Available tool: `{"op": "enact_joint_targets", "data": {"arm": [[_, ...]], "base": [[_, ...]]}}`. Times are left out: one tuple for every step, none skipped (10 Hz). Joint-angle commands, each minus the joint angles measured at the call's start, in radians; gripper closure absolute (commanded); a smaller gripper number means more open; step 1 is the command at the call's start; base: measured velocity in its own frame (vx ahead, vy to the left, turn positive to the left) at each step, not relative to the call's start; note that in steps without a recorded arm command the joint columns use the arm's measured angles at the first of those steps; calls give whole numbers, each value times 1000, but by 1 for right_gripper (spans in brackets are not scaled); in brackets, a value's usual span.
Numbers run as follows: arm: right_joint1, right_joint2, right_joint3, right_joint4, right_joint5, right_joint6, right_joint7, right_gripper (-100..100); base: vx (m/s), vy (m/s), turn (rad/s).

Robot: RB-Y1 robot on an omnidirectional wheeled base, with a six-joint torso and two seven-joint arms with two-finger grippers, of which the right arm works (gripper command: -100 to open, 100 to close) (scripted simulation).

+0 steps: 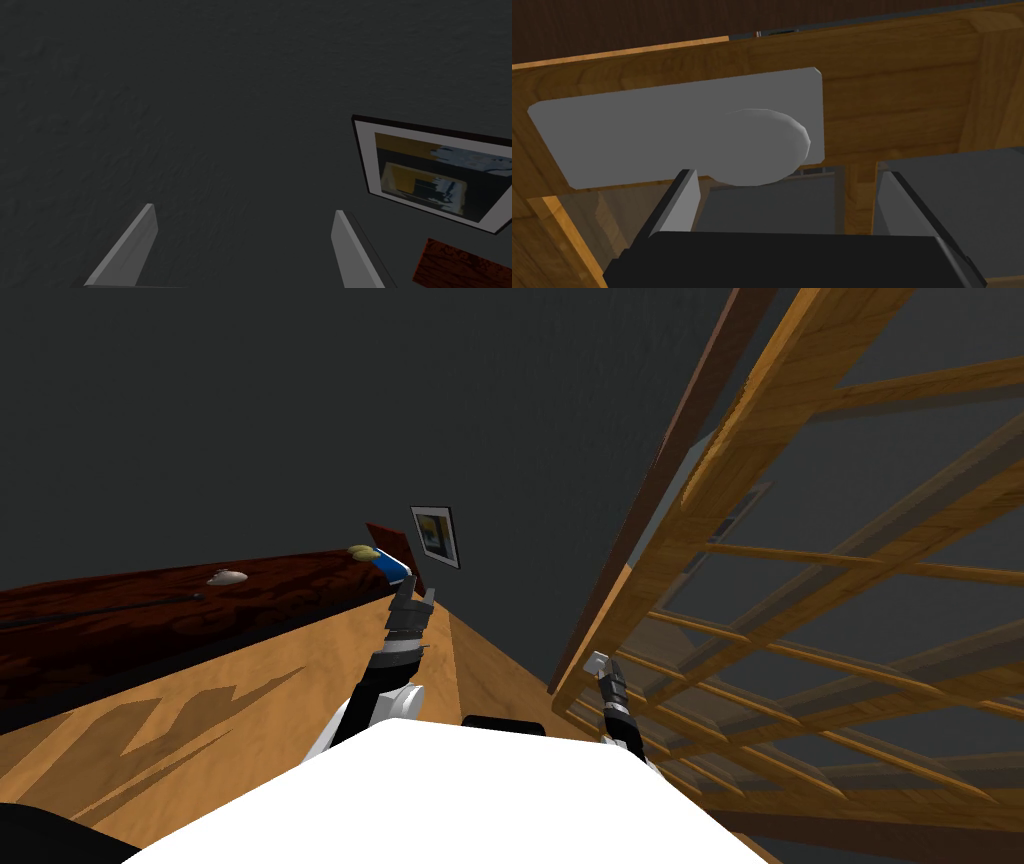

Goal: Pull the door open

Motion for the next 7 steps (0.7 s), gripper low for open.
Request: {"op": "enact_joint_targets", "data": {"arm": [[-3, 7, 8, -5, -19, 6, -50, -100], [-3, 7, 8, -5, -19, 6, -55, -100], [-7, 10, 13, -5, -33, 7, -91, -100], [-10, 14, 19, -5, -47, 8, -119, -100], [-10, 14, 19, -5, -47, 8, -129, -100], [-14, 18, 25, -5, -63, 9, -167, -100], [-17, 23, 31, -5, -79, 10, -194, -100]], "base": [[-63, 2, 34], [-42, -2, 8], [-34, -4, 26], [-55, -15, 38], [-45, -10, 12], [-45, -1, 25], [-61, -10, 45]]}}
